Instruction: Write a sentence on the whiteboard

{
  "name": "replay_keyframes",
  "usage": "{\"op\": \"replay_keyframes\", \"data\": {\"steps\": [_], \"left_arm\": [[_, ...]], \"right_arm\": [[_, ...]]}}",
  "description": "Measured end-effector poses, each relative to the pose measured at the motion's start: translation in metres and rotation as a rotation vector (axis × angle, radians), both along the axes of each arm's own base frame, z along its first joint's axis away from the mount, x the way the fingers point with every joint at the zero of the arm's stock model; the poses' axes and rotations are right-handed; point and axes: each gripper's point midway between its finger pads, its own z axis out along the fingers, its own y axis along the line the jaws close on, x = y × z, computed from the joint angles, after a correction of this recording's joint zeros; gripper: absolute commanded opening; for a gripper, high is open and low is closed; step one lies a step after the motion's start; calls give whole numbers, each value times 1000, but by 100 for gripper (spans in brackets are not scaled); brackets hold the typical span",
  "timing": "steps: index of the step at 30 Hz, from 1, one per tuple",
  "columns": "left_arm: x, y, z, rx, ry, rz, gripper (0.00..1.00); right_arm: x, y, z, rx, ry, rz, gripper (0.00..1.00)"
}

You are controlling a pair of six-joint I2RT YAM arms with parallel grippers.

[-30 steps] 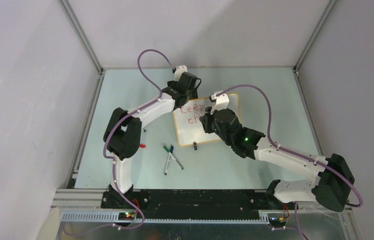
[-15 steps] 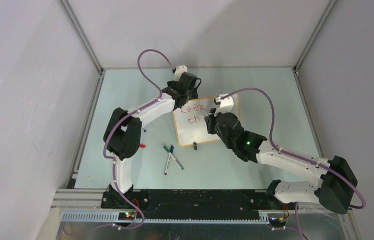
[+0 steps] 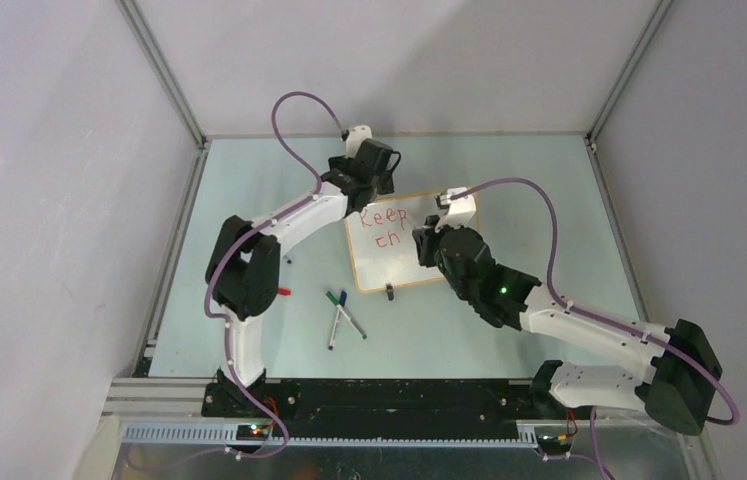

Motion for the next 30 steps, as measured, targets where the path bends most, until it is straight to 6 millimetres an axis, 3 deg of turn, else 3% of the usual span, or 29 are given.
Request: {"op": "replay_keyframes", "data": {"steps": [5, 11, 15, 17, 20, 24, 27, 30], "left_arm": [[5, 22, 7, -13, -2, 34, 94], [-1, 78, 34, -34, -39, 120, 99], [-11, 115, 59, -64, -85, 175, 95], [-20, 128, 69, -88, -109, 185, 91], [-44, 146, 83, -122, -148, 190, 99], [-84, 161, 103, -171, -244, 194, 99], [-108, 167, 115, -230, -340, 178, 99], [-121, 159, 117, -317, -417, 122, 99]], "right_arm": [[-2, -1, 5, 10, -10, 3, 0], [-5, -4, 8, 16, -21, 6, 0], [-8, -10, 11, 21, -32, 4, 0], [-9, -12, 12, 26, -36, 3, 0], [-11, -14, 15, 37, -44, 4, 0], [-12, -14, 17, 47, -50, 7, 0], [-12, -13, 18, 49, -50, 12, 0], [-12, -12, 18, 53, -51, 16, 0]]}}
